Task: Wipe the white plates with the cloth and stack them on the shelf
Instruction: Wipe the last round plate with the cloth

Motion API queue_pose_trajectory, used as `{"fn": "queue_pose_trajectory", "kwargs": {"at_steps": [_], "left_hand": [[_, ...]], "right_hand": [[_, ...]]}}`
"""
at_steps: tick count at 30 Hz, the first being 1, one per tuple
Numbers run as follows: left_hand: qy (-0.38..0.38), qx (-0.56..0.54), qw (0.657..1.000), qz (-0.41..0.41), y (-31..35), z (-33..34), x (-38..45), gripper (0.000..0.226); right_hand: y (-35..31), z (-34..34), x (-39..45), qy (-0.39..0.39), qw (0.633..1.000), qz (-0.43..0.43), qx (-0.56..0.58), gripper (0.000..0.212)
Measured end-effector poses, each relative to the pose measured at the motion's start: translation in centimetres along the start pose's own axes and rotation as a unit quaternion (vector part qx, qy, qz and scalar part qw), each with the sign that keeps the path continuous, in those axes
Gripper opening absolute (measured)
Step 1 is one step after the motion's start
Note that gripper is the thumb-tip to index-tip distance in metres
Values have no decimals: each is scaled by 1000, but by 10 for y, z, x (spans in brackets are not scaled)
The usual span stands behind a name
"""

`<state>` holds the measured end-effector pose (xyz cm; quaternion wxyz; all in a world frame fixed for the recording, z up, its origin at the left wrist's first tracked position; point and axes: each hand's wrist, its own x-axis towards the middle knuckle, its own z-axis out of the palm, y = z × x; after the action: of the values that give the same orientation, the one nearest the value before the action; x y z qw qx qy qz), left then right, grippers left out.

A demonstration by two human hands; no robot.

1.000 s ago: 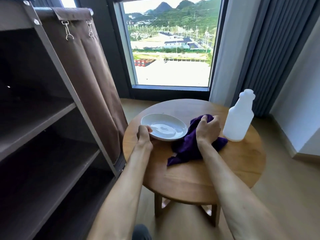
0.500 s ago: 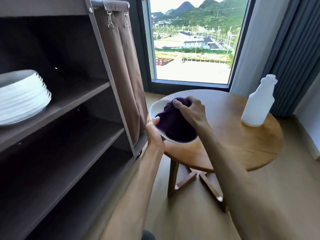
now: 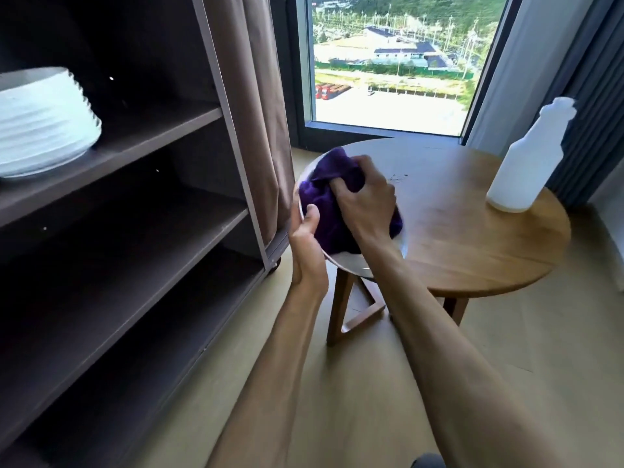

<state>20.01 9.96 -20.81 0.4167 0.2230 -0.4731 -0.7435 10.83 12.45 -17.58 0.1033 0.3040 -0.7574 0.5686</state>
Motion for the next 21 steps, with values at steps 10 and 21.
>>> {"fn": "queue_pose_trajectory", "kwargs": {"at_steps": [10, 21], "left_hand": [[104, -132, 984, -60, -5, -24, -1, 45], [11, -49, 999, 1, 4, -9, 2, 45]], "right_hand": [[-7, 2, -33, -146, 988, -30, -33, 11], [5, 8, 12, 59, 993, 62, -82, 24]]}}
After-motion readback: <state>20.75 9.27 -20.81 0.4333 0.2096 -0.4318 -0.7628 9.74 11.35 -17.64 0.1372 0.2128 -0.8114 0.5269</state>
